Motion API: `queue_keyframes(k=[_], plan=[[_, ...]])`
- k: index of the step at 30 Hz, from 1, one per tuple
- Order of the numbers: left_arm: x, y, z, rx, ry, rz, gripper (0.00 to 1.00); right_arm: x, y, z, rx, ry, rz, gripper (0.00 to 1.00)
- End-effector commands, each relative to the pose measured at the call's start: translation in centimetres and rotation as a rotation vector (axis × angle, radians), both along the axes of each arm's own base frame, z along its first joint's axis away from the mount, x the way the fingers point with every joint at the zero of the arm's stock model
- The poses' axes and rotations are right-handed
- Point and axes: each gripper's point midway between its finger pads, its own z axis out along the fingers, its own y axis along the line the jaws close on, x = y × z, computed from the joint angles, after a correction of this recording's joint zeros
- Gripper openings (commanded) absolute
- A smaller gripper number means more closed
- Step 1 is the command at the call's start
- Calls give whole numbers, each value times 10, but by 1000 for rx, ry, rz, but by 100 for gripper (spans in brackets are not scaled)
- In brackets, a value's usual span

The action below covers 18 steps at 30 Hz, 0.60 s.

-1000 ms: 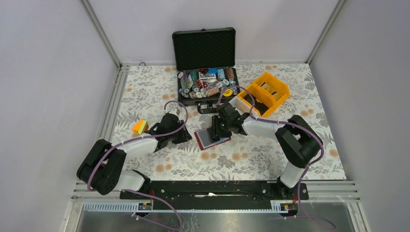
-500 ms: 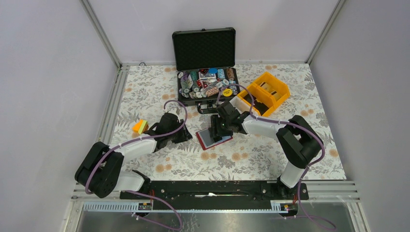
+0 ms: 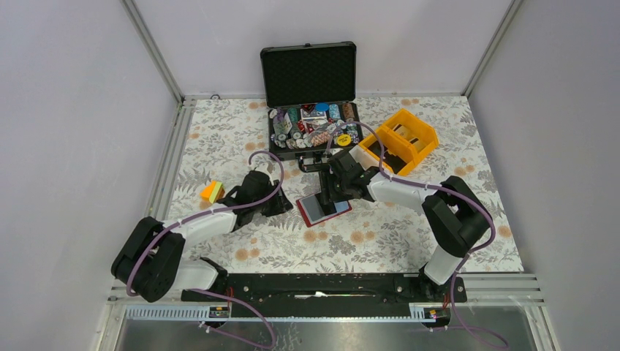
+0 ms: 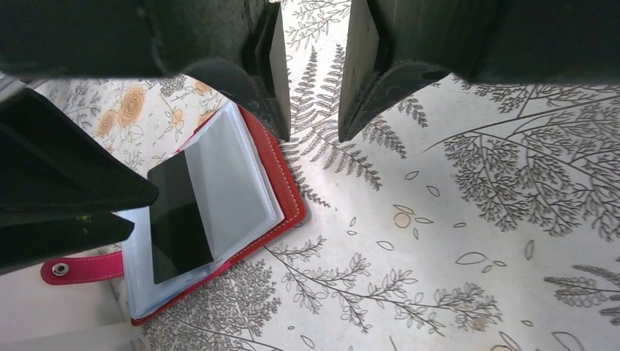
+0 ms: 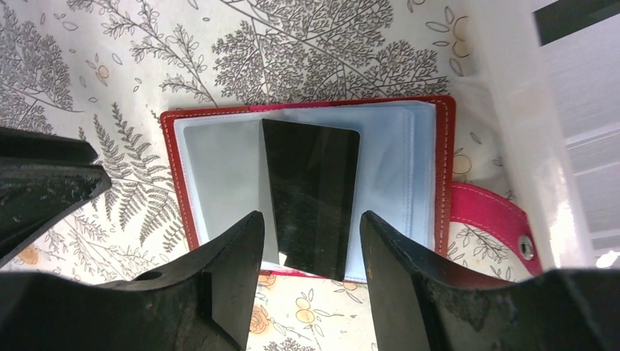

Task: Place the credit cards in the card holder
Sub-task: Insert the credit card into the card holder.

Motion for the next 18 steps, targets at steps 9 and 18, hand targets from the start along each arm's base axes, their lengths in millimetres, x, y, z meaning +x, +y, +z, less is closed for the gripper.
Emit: queue_keyframes(k=[9,18], plan=[[17,-39,23,-148,-43,-45,43,19,0,-4,-69,-49,-10,56],[21,-44,8,-147,-13,-42,42,11,15,-8,-4,2,34,41]])
